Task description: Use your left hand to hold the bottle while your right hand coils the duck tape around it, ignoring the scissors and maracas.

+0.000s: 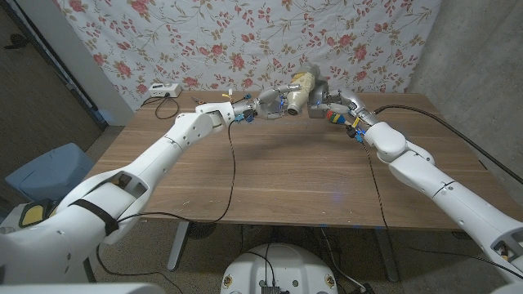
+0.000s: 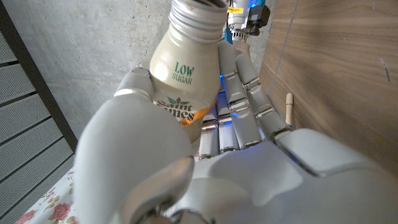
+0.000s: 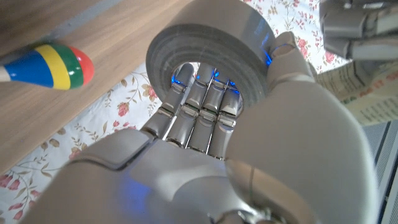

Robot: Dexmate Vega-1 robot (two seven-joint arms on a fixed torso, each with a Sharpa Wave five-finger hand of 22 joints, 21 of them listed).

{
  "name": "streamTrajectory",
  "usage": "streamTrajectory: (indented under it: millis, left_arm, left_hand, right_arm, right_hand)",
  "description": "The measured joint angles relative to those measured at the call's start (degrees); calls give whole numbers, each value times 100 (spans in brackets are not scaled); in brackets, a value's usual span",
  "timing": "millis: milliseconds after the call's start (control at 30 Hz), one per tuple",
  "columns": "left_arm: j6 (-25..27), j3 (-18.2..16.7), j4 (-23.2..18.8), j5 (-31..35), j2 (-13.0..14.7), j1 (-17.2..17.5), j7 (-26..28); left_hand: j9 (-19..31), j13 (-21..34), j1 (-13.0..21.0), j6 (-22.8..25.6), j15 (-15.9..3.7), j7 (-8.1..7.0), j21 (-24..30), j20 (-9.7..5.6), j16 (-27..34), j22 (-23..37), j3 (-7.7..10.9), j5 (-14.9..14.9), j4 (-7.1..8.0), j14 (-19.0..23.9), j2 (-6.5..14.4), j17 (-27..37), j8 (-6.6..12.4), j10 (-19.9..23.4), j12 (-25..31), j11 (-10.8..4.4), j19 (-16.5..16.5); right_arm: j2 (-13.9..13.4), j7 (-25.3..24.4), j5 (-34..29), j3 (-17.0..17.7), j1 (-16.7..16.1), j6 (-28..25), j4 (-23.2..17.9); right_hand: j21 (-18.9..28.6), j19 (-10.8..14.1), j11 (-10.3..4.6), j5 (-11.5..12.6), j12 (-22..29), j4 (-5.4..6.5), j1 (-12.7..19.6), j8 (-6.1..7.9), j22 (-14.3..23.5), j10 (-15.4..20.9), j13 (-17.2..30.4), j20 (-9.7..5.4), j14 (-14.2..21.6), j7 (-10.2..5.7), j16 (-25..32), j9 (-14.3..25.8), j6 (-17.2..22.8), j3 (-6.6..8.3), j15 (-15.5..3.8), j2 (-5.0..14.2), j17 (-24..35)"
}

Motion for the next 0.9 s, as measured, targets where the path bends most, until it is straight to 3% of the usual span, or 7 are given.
streamTrajectory:
  millis: [300, 533, 600, 700, 733, 833, 900]
  left_arm:
    - [323, -28, 128, -220, -70, -5, 54]
    - [531, -15, 279, -255, -121, -71, 70]
    - [562, -14, 290, -255, -127, -73, 86]
    - [569, -13, 291, -243, -123, -72, 110]
    - [565, -13, 275, -210, -106, -64, 130]
    - [517, -2, 215, -140, -62, -50, 135]
    - [463, 11, 163, -98, -29, -37, 135]
  left_hand:
    - [4, 4, 1, 48, 2, -42, 88, 2, 68, 1, 0, -155, 0, 0, -1, 8, -70, 1, 56, -2, -2]
    - [-234, 141, 23, 253, -3, -119, 223, 89, 93, 25, 1, -588, -1, -68, -23, 8, -518, 2, -154, -8, -177]
    - [-420, -47, 13, 224, -73, -444, 271, 105, 15, 22, 3, -1004, -3, -138, -13, -46, -872, 110, -459, -132, -383]
    - [-866, -776, -261, -900, -360, -695, 111, 318, -669, -37, 15, -1568, -1, -519, 261, -844, -1221, -41, -1300, -543, -1046]
    - [-1062, -1008, -379, -1508, -295, -706, -16, 423, -985, -48, 328, -1635, 158, -912, 381, -1172, -1254, -260, -1687, -694, -1367]
    - [-1638, -1473, -487, -3246, 209, -644, -456, 726, -1589, -51, 351, -1665, 462, -2609, 787, -2005, -1283, -1588, -2480, -492, -2305]
    - [-2004, -1725, -867, -4146, 542, -665, -777, 834, -1686, -51, 90, -1635, 519, -3662, 642, -2440, -1283, -2579, -2684, -254, -2869]
  right_arm:
    - [88, -349, -141, 184, -114, 389, -17]
    - [113, -491, -180, 308, -193, 568, -67]
    - [116, -506, -180, 334, -210, 594, -74]
    - [120, -529, -180, 383, -239, 648, -82]
    - [121, -536, -178, 394, -245, 662, -82]
    - [122, -548, -170, 433, -269, 718, -91]
    - [124, -548, -157, 447, -283, 744, -91]
  right_hand:
    - [44, 0, 1, 33, 0, 1, 0, -35, 0, 3, 87, 0, 2, -20, -63, -19, 21, 0, 2, 0, -2]
    - [44, 0, 1, 33, 1, -25, 0, -57, 1, 3, 69, 0, 2, -18, -85, -19, 20, 25, 1, 0, -8]
    - [44, 0, 2, 33, 1, -25, 0, -54, 1, 4, 69, 0, 2, -18, -86, -19, 21, 25, 1, 0, -19]
    - [88, 0, 2, 33, 1, -25, -2, -51, 1, 4, 53, 0, 3, -19, -130, -19, 21, 25, 2, 2, -28]
    - [88, 0, 2, 33, 1, -25, -5, -49, 1, 4, 53, 0, 3, -20, -130, -19, 21, 25, 2, 5, -33]
    - [88, 0, 2, 41, -1, -25, -56, -32, 1, 4, 55, 0, 3, -19, -136, -16, 21, 25, 2, 56, -27]
    - [88, 0, 2, 54, -1, -25, -58, -30, 1, 4, 64, 0, 3, -19, -136, -15, 21, 25, 2, 58, -18]
